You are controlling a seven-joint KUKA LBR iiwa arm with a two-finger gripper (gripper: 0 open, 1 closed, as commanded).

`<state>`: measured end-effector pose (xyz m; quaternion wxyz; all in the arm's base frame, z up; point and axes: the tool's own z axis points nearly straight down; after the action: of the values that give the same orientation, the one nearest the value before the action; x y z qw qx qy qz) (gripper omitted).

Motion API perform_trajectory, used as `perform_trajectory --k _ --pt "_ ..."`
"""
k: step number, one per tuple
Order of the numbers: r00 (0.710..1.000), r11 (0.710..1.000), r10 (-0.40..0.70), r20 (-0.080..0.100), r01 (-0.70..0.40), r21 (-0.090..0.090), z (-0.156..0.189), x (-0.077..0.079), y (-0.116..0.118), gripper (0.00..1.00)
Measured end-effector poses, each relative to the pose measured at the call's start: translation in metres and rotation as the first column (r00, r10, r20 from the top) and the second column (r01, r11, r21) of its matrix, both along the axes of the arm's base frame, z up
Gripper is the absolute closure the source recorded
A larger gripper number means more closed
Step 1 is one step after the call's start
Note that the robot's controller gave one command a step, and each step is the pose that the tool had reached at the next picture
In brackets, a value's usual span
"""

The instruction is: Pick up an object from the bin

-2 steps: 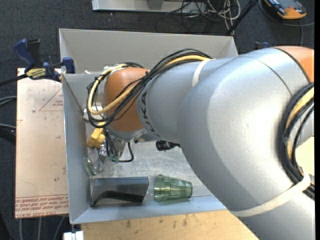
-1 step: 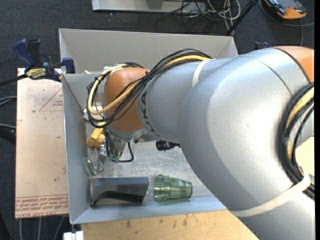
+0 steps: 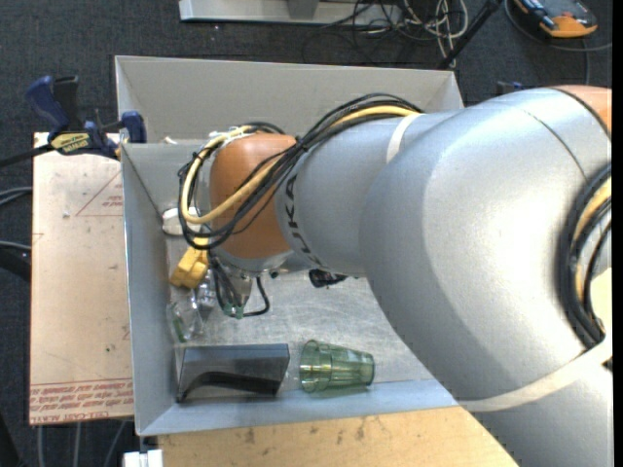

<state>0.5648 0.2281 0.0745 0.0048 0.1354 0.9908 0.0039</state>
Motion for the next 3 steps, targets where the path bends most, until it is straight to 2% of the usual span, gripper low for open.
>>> perform_trajectory --k 1,2,3 --pt "0.997 0.997 0.08 -0.012 -0.08 -0.007 0.024 -0.029 -0.015 1.0" --pt "0.982 0.983 -0.186 -0.011 0.186 -0.003 0.033 -0.001 -0.041 1.0" --pt "0.985 0.985 -0.171 -0.008 0.171 -0.007 0.036 0.006 -0.049 1.0"
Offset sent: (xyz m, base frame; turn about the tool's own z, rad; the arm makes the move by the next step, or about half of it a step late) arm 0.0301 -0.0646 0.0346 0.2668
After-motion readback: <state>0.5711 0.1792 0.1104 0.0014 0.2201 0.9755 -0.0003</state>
